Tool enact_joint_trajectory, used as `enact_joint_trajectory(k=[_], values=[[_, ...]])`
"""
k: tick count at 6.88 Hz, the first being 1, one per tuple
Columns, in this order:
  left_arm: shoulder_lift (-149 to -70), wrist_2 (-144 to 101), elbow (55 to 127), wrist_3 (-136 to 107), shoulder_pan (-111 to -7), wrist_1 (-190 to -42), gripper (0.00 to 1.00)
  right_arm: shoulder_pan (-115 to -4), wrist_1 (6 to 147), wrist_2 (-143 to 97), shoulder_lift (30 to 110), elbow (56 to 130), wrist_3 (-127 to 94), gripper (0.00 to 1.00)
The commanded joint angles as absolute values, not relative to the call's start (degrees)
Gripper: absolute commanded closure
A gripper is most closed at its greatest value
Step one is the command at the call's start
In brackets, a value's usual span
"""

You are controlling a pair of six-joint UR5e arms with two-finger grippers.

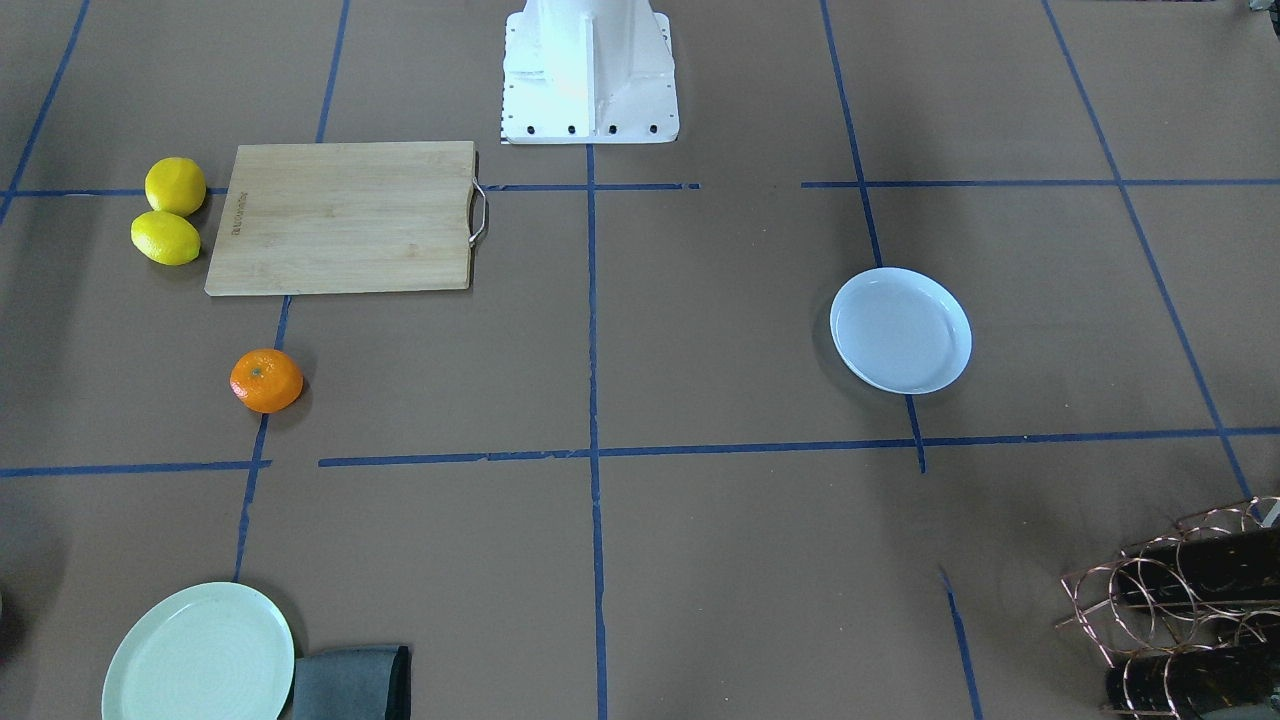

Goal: Pick orange to plate

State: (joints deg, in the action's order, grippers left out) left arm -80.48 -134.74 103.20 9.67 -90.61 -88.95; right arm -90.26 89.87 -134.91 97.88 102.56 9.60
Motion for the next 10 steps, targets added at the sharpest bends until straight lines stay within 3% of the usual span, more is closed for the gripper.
enact_joint_trajectory(k=[1,4,6,8,10], values=[[-80.68,-133.17,103.88,9.84,-90.62,-89.03,0.0,-90.26,89.74,-134.91,97.91,102.48,9.75,0.0],[-80.94,-133.07,106.35,9.84,-90.09,-89.56,0.0,-90.18,89.47,-135.09,97.74,103.27,9.75,0.0],[-88.46,-133.15,105.3,9.23,-90.0,-94.45,0.0,-89.65,80.46,-135.17,98.0,102.66,9.32,0.0],[-92.71,-133.68,103.81,9.32,-90.0,-107.84,0.0,-88.59,80.07,-135.79,98.43,102.83,9.4,0.0],[-92.11,-137.69,100.65,-1.59,-88.26,-120.63,0.0,-88.59,80.16,-136.57,99.49,102.57,9.32,0.0]])
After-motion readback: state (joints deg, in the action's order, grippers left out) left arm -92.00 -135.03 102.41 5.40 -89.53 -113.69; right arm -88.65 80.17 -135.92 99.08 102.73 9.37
